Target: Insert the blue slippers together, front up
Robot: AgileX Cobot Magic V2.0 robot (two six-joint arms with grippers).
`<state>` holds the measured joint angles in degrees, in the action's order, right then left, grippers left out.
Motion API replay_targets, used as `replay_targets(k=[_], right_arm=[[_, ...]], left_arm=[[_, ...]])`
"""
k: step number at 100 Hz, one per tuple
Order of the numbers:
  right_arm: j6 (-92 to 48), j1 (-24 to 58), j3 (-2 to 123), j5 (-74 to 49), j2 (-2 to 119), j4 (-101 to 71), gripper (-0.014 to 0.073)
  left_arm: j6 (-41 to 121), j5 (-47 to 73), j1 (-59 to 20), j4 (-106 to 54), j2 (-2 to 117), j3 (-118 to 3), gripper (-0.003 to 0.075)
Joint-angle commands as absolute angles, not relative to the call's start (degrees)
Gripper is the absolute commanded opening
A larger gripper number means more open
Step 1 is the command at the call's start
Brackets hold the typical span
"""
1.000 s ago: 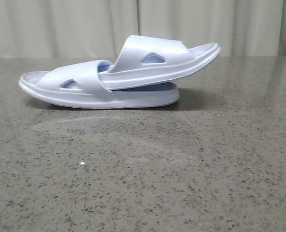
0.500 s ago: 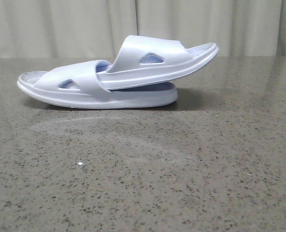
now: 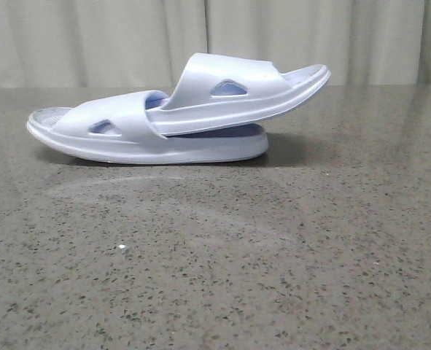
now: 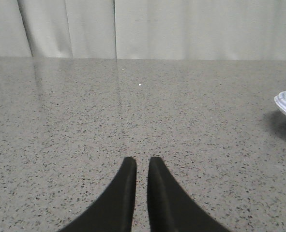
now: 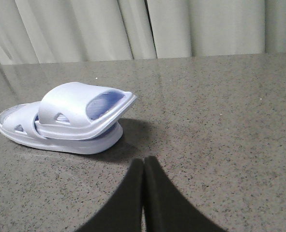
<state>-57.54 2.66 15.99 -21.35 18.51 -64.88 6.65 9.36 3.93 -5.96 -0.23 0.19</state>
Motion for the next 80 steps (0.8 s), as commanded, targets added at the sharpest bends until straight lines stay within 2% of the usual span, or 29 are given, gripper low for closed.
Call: replay_targets(k=[1, 57, 71, 80], right_arm=[[-58.1, 2.6, 17.5, -19.4, 18.8, -66.7, -0.0099], [-58.1, 2.6, 17.5, -18.6, 18.8, -66.7, -0.0099], [-58.1, 2.6, 17.5, -13.2, 18.8, -66.0, -0.0099], [-53.4, 2.6, 17.5, -11.3, 18.8, -57.4, -0.0099]], left_arm=[[6.0, 5.4, 3.9, -6.6, -1.8, 0.6, 0.0015], [6.0, 5.4, 3.9, -6.6, -1.8, 0.6, 0.0015], [6.0, 5.4, 3.9, -6.6, -1.8, 0.6, 0.0015], [6.0, 5.4, 3.9, -6.6, -1.8, 0.6, 0.0015]])
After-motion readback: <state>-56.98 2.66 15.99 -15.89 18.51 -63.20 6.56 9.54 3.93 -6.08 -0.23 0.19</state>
